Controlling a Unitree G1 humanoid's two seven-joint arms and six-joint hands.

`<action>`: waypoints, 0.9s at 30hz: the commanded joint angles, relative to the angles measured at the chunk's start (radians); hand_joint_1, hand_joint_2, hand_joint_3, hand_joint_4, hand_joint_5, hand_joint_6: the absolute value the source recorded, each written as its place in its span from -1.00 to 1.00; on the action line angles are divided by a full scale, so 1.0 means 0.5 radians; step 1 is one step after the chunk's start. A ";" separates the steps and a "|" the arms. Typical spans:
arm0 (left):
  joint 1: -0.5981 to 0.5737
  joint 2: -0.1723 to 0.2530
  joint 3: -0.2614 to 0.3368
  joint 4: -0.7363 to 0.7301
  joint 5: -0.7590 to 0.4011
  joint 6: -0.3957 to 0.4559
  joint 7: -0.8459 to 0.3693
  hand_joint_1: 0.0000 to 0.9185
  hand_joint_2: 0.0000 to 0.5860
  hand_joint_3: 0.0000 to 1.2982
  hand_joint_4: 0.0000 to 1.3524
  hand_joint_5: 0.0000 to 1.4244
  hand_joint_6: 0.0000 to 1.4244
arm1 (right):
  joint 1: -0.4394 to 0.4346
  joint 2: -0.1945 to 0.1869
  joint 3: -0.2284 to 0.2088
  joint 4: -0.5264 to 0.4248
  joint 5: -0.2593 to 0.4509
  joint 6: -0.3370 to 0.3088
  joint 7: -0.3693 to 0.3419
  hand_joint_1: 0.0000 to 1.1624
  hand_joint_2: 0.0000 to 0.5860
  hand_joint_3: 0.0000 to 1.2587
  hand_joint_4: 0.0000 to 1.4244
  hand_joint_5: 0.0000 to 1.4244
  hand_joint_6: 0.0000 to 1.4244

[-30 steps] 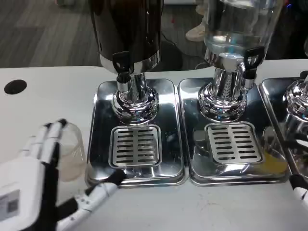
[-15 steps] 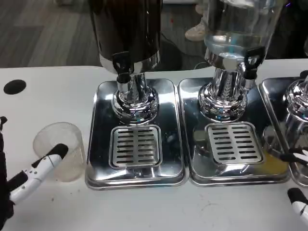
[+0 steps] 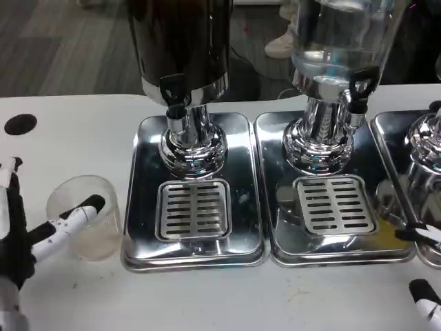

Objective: Grasp the cup under the faucet to collect the drink, then remove the cup.

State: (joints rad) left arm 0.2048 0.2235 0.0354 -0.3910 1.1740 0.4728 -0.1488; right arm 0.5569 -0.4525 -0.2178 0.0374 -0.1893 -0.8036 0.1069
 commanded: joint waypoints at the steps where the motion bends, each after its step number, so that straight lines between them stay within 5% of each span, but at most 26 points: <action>1: -0.081 0.044 -0.094 0.094 0.085 0.043 -0.020 -0.53 -0.81 -0.77 -0.85 -0.41 -0.03 | 0.020 -0.024 -0.022 0.030 0.049 -0.056 0.029 -0.24 0.37 -0.58 -0.78 -0.91 -1.00; 10: -0.230 0.099 -0.283 0.238 0.205 0.117 -0.082 -0.38 -0.84 -0.82 -0.87 -0.40 0.01 | 0.035 -0.044 -0.036 0.058 0.112 -0.105 0.063 -0.24 0.37 -0.57 -0.77 -0.91 -1.00; 19: -0.329 0.145 -0.405 0.362 0.281 0.203 -0.245 -0.46 -0.92 -0.87 -0.91 -0.44 -0.03 | 0.043 -0.053 -0.039 0.080 0.175 -0.152 0.096 -0.22 0.35 -0.55 -0.77 -0.90 -1.00; 27: -0.353 0.147 -0.456 0.423 0.282 0.234 -0.214 -0.40 -0.83 -0.72 -0.73 -0.31 0.04 | 0.040 -0.048 -0.037 0.087 0.184 -0.170 0.128 -0.21 0.34 -0.55 -0.77 -0.90 -1.00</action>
State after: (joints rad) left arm 0.0405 0.2900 -0.1798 -0.1978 1.3096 0.5869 -0.2609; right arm 0.5742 -0.4727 -0.2274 0.0744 -0.1127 -0.8701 0.1616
